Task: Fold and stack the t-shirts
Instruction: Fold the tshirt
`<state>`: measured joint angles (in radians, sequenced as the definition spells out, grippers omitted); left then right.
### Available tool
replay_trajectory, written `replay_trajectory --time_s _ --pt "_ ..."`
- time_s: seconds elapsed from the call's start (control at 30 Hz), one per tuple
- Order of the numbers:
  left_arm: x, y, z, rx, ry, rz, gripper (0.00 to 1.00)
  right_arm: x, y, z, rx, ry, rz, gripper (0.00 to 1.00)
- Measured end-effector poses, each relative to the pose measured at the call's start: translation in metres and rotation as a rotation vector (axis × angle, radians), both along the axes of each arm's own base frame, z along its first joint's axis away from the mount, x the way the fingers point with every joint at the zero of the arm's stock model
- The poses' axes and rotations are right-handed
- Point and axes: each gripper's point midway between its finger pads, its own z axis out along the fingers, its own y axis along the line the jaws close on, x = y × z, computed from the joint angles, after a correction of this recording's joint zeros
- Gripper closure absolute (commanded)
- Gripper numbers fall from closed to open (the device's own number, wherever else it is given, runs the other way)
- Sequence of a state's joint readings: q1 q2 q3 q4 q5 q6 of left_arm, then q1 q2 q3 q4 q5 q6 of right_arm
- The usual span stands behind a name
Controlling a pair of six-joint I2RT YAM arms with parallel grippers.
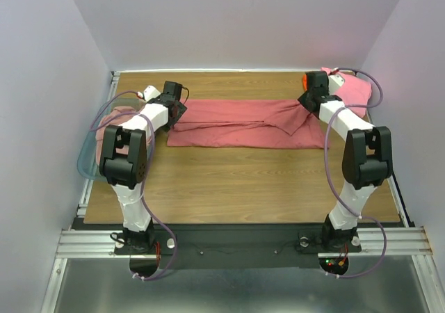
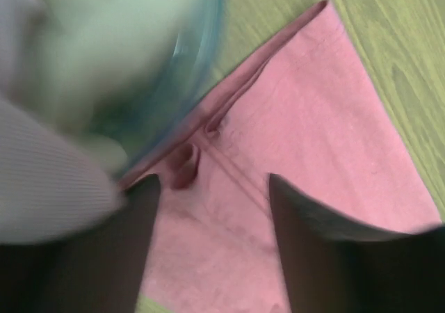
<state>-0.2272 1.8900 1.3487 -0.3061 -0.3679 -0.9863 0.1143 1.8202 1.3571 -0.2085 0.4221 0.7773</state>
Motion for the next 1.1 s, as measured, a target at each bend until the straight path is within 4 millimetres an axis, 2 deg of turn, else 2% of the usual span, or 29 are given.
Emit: replay_trajectory --time_s 0.07,0.13,0.23,0.33,0.4,0.5,0.6,0.7,0.83,0.97,1.1 --pt "0.003 0.001 0.001 0.004 -0.001 0.004 0.13 0.008 0.002 -0.006 0.002 0.009 0.015 0.31" --pt "0.001 0.006 0.001 0.008 0.008 0.013 0.13 0.011 0.006 -0.009 -0.001 0.022 0.054 0.23" --pt "-0.001 0.010 0.006 0.004 0.005 0.012 0.12 0.012 0.013 -0.005 0.007 0.020 0.098 0.00" --pt "-0.003 0.008 0.027 -0.006 -0.036 -0.007 0.12 0.010 0.023 0.006 0.030 0.004 0.158 0.00" --pt "-0.001 0.002 0.048 -0.020 -0.085 -0.037 0.12 0.000 0.031 0.013 0.053 -0.009 0.207 0.00" --pt "-0.001 -0.015 0.079 -0.035 -0.162 -0.094 0.12 -0.021 0.042 0.020 0.091 -0.018 0.273 0.00" --pt "-0.002 -0.038 0.089 -0.041 -0.193 -0.167 0.12 -0.039 0.048 0.014 0.118 0.001 0.316 0.00" --pt "-0.010 -0.065 0.083 -0.045 -0.184 -0.250 0.12 -0.054 0.051 -0.008 0.130 0.057 0.336 0.00" --pt "-0.029 -0.092 0.057 -0.066 -0.142 -0.341 0.12 -0.059 0.055 -0.036 0.142 0.124 0.358 0.00" --pt "-0.052 -0.093 0.019 -0.071 -0.063 -0.370 0.12 -0.056 0.058 -0.068 0.157 0.197 0.372 0.00" --pt "-0.059 -0.089 0.001 -0.062 -0.020 -0.366 0.12 -0.058 0.060 -0.084 0.167 0.236 0.373 0.00"
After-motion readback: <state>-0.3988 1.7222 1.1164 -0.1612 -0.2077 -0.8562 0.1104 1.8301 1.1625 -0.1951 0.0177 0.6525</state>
